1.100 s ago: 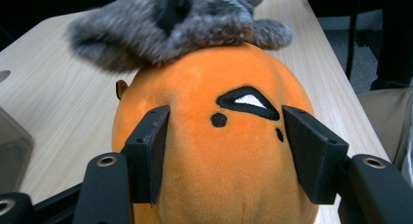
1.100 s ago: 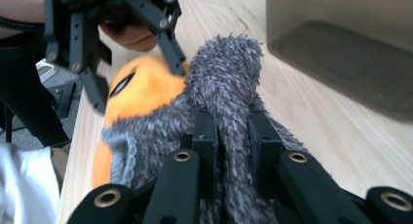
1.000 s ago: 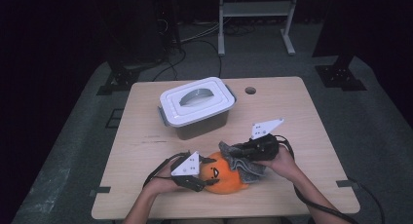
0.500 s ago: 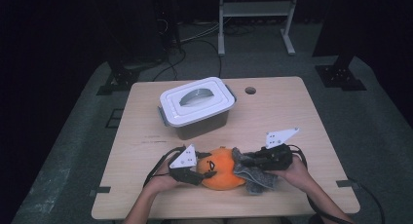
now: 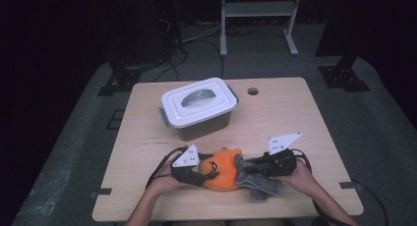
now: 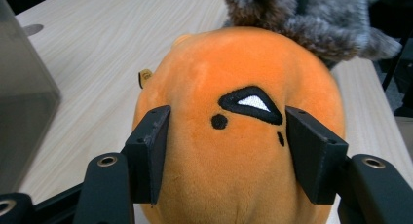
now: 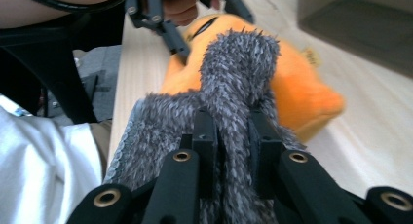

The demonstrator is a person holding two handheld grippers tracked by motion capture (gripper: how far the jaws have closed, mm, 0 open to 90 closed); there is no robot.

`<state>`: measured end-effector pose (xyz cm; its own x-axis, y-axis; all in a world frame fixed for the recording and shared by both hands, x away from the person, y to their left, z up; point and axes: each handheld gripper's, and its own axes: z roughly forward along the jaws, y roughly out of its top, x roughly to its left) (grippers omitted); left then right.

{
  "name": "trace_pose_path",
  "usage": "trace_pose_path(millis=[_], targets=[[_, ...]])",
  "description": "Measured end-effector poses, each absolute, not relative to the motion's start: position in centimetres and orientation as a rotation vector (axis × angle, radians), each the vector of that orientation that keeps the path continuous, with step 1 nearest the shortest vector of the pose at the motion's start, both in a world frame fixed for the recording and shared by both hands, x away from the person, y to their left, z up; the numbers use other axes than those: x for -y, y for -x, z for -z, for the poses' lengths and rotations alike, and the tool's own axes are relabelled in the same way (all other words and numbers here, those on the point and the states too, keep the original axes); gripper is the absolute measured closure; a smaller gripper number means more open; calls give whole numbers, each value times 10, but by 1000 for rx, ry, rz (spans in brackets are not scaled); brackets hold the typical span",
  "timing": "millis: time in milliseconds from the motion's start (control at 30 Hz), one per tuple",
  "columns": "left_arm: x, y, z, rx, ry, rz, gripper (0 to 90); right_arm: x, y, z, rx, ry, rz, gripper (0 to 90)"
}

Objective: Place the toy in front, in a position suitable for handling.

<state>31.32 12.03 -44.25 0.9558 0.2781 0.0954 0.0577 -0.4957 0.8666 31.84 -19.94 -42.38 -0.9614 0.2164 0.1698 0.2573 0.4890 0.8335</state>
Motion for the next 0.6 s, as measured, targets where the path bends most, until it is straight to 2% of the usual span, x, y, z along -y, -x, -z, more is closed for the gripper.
trace_pose_path(millis=[133,367,467,600], targets=[[-116,-311,441,-243,-2076,-292,372,202,-322,427,2658,435,1502,766],[-116,-305,443,-94,-2078,-270,403,199,-354,425,2675,600,1556,764],[-118,-306,444,-90,-2069,-250,400,193,-370,430,2650,659,1559,764],[-119,-308,445,-121,-2063,-255,391,196,-368,433,2633,685,1557,765]])
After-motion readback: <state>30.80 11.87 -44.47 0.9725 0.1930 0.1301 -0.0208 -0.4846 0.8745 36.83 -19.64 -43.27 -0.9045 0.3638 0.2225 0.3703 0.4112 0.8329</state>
